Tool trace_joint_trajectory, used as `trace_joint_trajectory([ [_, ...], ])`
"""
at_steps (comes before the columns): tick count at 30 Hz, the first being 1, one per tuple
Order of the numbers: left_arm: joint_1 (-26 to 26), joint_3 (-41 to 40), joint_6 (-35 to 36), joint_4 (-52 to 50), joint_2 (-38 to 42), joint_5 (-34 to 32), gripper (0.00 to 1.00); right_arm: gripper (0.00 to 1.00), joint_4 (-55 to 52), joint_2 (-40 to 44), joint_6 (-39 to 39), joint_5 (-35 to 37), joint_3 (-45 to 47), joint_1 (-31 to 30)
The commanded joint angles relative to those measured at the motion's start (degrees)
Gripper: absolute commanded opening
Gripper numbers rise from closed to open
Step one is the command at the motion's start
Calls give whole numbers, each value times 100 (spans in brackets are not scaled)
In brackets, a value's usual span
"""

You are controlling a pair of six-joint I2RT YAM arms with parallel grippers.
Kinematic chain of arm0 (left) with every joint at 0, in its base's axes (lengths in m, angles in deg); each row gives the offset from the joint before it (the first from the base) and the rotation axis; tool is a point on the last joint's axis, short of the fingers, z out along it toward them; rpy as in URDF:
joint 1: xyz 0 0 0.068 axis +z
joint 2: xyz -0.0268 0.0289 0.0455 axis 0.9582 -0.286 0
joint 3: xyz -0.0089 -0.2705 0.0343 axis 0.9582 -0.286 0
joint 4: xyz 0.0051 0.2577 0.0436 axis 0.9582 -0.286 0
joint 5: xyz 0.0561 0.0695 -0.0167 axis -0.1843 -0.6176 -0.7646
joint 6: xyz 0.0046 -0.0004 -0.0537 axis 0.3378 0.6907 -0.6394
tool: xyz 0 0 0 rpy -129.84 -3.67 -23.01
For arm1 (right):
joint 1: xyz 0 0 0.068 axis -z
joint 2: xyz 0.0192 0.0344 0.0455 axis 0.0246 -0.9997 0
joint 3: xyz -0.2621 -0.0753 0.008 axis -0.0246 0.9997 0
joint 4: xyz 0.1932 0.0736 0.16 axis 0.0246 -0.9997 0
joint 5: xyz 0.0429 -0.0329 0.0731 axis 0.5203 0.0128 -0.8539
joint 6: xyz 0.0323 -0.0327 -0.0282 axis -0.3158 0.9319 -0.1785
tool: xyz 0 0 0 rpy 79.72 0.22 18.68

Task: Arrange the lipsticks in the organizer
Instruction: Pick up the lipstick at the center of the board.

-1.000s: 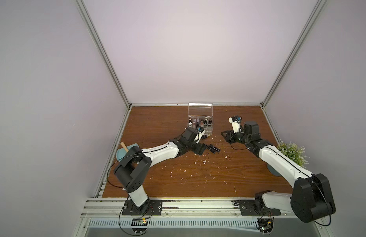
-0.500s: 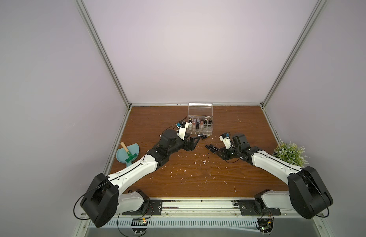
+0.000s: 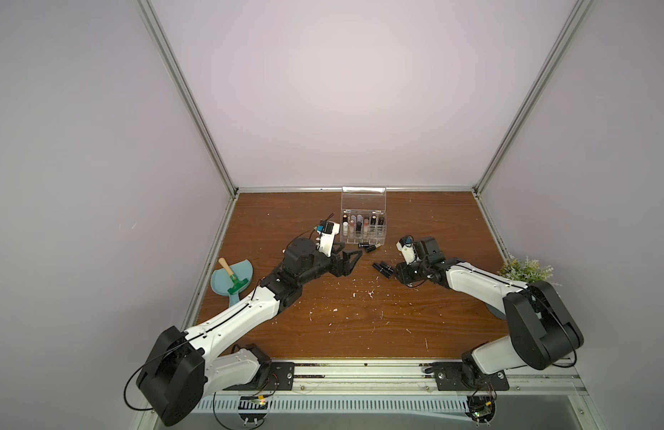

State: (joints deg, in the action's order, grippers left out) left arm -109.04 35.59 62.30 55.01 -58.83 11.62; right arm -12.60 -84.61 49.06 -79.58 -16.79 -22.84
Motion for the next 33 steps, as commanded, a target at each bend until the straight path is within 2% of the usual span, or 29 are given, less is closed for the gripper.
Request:
trace_joint_trajectory([
  [1,42,-42,-3,119,74,107,79,40,39,-167,222,137,-251,12],
  [20,52,-28,38,-13,153,56,79,40,-7,-935,433,184,-699,-97],
  [28,50,-13,55,-53,161,58,79,23,-11,-1020,433,182,-781,-133],
  [33,85,-11,-1,49,72,158,79,19,-5,-870,416,154,-802,-133],
])
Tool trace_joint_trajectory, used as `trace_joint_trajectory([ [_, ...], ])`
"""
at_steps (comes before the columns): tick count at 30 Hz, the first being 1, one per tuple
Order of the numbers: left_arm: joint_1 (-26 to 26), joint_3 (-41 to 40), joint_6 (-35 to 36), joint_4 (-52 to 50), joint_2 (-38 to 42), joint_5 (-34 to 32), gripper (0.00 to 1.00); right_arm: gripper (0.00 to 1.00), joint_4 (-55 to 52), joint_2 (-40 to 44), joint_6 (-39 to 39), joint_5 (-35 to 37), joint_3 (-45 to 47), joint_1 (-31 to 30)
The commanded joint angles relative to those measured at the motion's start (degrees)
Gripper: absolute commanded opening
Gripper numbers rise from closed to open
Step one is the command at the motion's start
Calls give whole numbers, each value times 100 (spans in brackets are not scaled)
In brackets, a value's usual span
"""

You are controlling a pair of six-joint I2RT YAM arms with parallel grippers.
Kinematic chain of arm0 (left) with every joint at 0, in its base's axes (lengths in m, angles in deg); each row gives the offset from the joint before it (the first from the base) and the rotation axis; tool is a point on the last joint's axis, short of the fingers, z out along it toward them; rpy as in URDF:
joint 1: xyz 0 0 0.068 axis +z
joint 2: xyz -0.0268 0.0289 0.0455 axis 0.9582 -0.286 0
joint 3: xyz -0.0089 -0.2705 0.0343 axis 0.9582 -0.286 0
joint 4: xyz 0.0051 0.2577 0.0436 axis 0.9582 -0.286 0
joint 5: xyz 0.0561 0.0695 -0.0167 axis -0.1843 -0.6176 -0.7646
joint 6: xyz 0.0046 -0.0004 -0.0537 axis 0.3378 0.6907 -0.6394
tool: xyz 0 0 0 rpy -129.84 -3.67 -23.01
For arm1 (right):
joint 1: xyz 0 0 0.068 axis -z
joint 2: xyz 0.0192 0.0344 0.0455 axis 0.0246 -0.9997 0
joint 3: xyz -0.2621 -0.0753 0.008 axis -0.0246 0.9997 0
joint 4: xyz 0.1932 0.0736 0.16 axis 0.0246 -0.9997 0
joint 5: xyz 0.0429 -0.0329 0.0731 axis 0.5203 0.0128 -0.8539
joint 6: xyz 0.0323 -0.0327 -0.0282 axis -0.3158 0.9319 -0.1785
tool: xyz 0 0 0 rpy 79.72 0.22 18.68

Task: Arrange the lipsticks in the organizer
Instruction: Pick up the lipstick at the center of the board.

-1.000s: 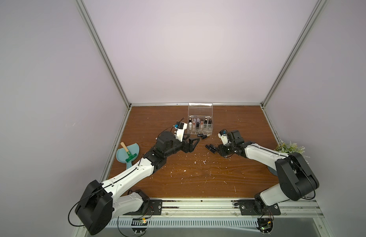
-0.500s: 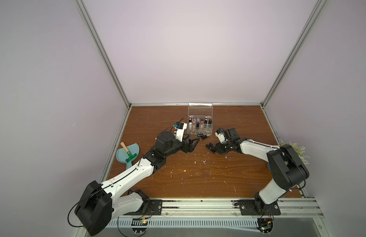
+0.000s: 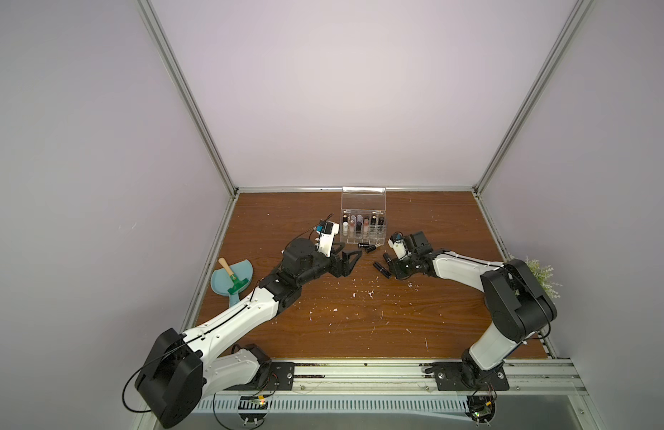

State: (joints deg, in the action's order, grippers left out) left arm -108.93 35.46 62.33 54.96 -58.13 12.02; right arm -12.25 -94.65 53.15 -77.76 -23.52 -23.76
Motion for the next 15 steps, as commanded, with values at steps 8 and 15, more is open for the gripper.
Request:
trace_joint_trajectory([
  [8,356,268,-793,793,-901,1161,81,18,-466,1021,-28,-116,-254,-36],
  [15,809,-139,-3159,4418,-1647,3182,87,18,-926,2208,-162,-1187,-477,-37],
])
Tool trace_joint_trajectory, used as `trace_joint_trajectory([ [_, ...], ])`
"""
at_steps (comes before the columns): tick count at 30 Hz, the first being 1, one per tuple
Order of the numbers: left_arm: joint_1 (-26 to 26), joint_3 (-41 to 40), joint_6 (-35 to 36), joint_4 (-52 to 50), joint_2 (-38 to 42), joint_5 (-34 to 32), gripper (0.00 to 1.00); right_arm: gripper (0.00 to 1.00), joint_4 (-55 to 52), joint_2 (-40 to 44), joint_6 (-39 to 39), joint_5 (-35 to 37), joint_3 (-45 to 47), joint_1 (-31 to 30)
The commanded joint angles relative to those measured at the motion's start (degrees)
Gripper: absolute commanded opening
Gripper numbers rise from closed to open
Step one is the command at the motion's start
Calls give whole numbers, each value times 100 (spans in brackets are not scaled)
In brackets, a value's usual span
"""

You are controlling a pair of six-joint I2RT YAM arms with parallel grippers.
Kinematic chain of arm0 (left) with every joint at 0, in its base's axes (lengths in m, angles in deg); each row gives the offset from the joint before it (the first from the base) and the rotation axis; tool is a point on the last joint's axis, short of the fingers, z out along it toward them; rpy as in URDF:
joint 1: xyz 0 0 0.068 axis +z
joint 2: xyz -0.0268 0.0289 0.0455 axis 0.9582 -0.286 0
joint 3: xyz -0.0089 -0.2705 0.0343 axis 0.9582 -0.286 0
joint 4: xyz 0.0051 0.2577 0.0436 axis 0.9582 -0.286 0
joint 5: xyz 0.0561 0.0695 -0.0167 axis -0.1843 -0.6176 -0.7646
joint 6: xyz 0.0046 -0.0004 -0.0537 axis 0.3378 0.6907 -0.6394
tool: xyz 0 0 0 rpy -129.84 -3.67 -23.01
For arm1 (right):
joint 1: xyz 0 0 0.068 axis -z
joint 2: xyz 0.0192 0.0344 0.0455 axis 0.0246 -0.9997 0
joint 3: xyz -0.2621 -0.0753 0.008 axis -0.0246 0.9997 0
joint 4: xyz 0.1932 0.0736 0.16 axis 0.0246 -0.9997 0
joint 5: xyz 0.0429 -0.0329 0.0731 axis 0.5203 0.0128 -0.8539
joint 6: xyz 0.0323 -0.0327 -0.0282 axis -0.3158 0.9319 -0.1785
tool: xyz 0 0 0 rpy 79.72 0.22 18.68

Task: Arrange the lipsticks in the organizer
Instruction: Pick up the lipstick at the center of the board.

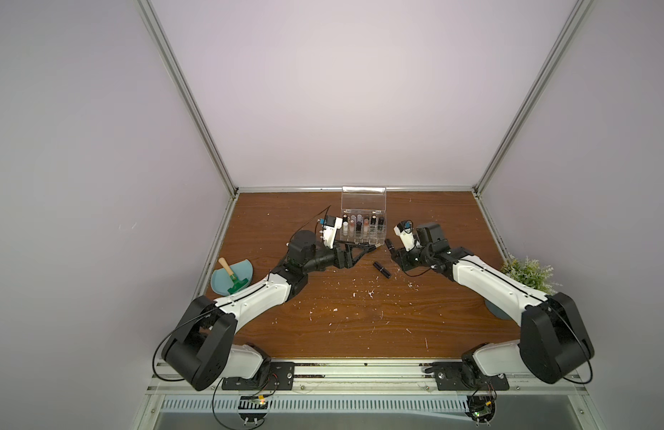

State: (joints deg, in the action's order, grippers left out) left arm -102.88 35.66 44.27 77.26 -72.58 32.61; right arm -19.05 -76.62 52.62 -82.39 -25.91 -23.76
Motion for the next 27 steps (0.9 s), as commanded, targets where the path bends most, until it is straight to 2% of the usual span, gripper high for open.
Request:
trace_joint_trajectory([
  [1,261,-212,-1798,2869,-349,1251,87,18,-252,561,-153,-1001,-252,-40],
  [6,363,-312,-3621,5558,-1071,1404,83,17,-117,1081,-422,-2070,-248,-41],
  [9,400,-345,-4230,6423,-1461,1346,80,17,-5,1344,-586,-2517,-241,-40],
  [14,401,-450,-3824,5995,-1298,1193,80,17,312,1532,-870,-2997,-153,-39],
  [17,401,-499,-3403,5386,-1017,1083,80,16,679,1529,-1107,-3216,-23,-71],
  [27,361,-547,-2580,4317,-657,879,77,15,1196,1234,-1385,-3059,30,-461],
])
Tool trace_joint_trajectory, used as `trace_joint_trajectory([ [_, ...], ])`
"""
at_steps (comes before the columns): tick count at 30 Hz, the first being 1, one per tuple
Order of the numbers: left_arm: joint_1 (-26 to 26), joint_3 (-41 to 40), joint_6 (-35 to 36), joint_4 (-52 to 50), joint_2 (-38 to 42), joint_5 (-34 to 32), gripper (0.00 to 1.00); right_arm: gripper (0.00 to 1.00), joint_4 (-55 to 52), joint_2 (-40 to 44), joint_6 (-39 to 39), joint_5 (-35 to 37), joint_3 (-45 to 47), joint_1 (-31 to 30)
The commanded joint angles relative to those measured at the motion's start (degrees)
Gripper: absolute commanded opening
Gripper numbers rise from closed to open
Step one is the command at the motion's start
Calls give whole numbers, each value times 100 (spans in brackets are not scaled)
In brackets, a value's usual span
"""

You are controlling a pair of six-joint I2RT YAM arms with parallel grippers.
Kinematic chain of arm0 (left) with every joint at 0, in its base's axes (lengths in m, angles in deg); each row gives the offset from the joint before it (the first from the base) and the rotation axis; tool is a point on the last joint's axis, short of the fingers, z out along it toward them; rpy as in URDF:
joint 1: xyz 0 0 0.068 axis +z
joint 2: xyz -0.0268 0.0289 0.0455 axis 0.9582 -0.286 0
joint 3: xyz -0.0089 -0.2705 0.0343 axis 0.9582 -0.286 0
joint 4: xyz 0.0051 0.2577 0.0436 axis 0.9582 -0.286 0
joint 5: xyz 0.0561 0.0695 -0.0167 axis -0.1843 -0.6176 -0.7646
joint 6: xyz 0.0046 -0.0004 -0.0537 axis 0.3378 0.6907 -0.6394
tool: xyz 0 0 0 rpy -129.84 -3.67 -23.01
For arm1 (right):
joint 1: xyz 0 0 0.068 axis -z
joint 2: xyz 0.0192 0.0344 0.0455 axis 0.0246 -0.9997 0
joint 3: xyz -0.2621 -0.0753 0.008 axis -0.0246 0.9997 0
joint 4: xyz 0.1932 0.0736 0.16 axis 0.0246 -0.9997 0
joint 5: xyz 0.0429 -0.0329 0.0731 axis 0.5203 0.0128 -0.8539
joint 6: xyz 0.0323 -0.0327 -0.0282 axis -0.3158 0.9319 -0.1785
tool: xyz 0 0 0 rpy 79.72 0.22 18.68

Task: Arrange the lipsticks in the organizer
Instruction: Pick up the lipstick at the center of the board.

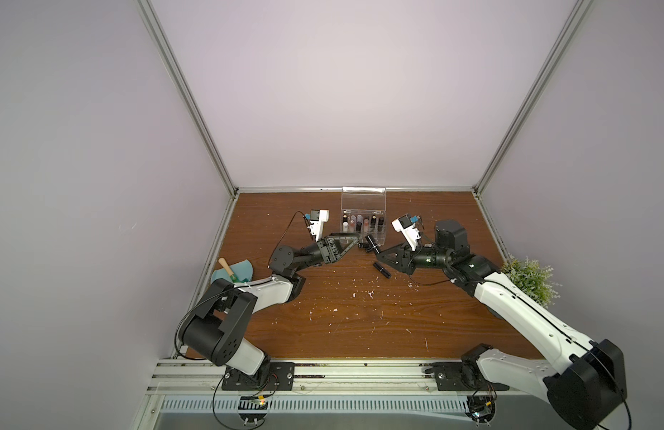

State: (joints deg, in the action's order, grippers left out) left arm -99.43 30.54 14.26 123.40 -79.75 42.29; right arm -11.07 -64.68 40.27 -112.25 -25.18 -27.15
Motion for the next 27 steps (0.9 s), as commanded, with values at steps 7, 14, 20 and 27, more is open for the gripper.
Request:
trace_joint_trajectory([
  [7,-39,-12,1104,-1139,249,-270,77,14,477,42,-243,-63,-91,-218],
  [14,-81,6,1104,-1157,315,-241,72,14,676,-178,-301,64,-60,-422],
  [20,-156,36,1132,-1242,388,-178,65,14,613,-254,-254,121,-194,-434],
  [27,-199,59,1194,-1371,407,-89,59,14,456,-236,-158,179,-320,-436],
])
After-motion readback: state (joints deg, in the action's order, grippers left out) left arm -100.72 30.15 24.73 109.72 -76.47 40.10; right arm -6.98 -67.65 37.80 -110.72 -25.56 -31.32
